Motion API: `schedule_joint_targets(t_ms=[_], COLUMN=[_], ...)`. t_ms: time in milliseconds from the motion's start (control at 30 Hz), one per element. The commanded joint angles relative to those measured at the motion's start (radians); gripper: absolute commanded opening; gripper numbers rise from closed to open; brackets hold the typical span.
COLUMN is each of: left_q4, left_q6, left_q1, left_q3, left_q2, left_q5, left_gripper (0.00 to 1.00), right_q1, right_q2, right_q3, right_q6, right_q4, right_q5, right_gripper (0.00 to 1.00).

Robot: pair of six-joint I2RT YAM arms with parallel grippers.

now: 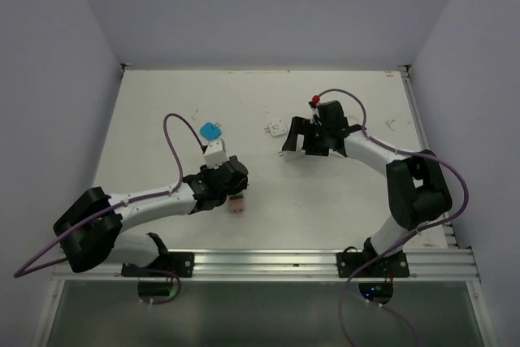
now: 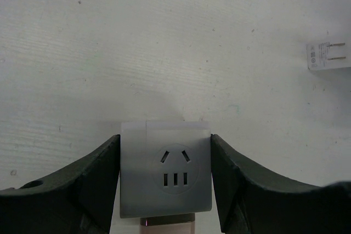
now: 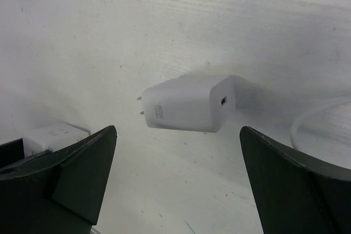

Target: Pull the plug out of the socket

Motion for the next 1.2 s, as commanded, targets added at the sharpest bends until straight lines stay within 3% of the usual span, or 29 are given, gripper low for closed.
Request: schedule_joint_targets(t_ms=[0, 133, 333, 700, 900, 1000, 1100, 1167], left_q4=[0.017, 0.023, 0.011, 0.002, 0.013, 0.013, 0.016, 0.026], left_q6=[-0.051, -0.051, -0.099, -0.229, -0.24, -0.244, -0.257, -0.267], left_q1=[0.007, 0.008, 0.008, 0.007, 0.005, 0.004, -0.004, -0.004], left_q3=[0.048, 0.057, 0.083, 0.125, 0.145, 0.143, 0.131, 0.116], left_q2=[0.005, 0.005, 0.011, 0.143, 0.182, 0.18, 0.162, 0.15], left_q5=[-0.001, 0.009, -0.012, -0.027, -0.029, -0.023, -0.027, -0.027], left_gripper=[0.33, 0.34, 0.57, 0.63, 0.63, 0.72, 0.71, 0.65], right_q1=[-0.002, -0.001, 0.001, 0.007, 0.119, 0.151, 0.159, 0.171], right_q2=[-0.065, -0.093, -0.222, -0.426, -0.455, -0.472, -0.492, -0.504], right_q3=[-0.011, -0.037, -0.103, -0.244, -0.316, -0.417, -0.497, -0.525], right_q6=[-0.055, -0.075, -0.103, -0.121, -0.129, -0.008, 0.121, 0.178], right_q4=[-0.048, -0.062, -0.041, -0.024, 0.03, 0.131, 0.272, 0.372], right_q5=[0.096, 0.088, 0.087, 0.012, 0.009, -0.016, -0.039, -0.047], right_gripper=[0.99, 0.99, 0.99, 0.99, 0.99, 0.99, 0.98, 0.97])
